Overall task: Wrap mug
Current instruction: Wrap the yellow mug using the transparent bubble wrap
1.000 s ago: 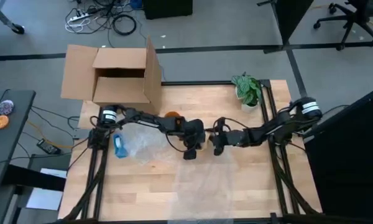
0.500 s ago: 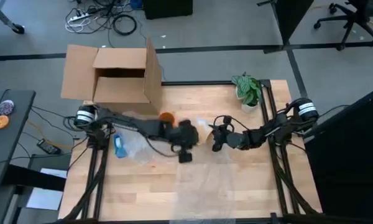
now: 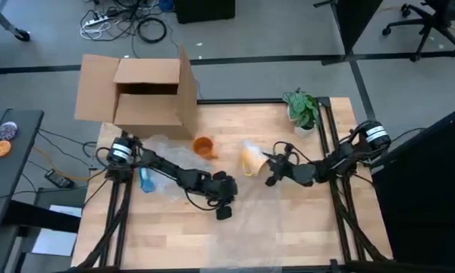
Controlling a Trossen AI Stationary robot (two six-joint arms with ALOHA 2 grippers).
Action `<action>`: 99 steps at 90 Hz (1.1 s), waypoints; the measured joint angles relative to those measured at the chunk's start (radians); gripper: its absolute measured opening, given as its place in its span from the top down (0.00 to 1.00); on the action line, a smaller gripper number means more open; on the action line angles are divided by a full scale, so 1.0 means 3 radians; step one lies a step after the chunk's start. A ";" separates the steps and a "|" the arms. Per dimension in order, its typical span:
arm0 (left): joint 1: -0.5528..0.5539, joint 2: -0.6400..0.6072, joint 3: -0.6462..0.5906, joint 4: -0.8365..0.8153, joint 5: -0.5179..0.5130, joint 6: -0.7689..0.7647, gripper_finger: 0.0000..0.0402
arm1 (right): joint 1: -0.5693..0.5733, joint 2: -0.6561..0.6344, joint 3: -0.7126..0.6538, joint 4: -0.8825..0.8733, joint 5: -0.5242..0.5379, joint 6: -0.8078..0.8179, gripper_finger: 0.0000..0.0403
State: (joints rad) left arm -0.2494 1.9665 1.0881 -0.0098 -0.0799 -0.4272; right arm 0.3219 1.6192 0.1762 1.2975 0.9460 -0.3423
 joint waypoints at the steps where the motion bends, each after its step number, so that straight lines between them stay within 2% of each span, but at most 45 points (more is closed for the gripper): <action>1: -0.0001 -0.0001 -0.0015 0.0010 0.0003 -0.0013 0.95 | 0.0009 0.0000 -0.0017 0.0037 -0.0011 -0.0012 1.00; 17: -0.0018 -0.0001 -0.0073 0.0020 0.0078 -0.0028 0.95 | 0.0077 -0.0004 -0.0110 -0.0024 -0.0103 -0.0149 1.00; 39: -0.0017 -0.0120 -0.0089 -0.0072 0.0286 0.0116 0.95 | 0.0127 -0.0002 0.0021 -0.0482 -0.0206 -0.0844 1.00; 60: 0.0081 -0.0217 -0.0085 -0.0385 0.0509 0.0169 0.95 | 0.0244 -0.0006 0.0284 -0.0808 -0.0199 -0.2187 1.00; 76: 0.0116 -0.0219 -0.0089 -0.0351 0.0678 0.0166 0.95 | 0.0304 -0.0005 0.0502 -0.0914 -0.0110 -0.3124 1.00; 90: 0.0112 -0.0312 -0.0103 -0.0303 0.0740 0.0113 0.95 | 0.0358 -0.0005 0.0592 -0.1004 -0.0121 -0.3730 1.00; 99: 0.0109 -0.0446 -0.0102 -0.0317 0.0903 0.0102 0.95 | 0.0368 -0.0008 0.0612 -0.1080 -0.0074 -0.4115 1.00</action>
State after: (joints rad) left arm -0.2166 1.8327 1.0576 -0.1050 0.1911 -0.3967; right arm 0.4325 1.6169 0.3599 0.9734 0.9238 -1.5768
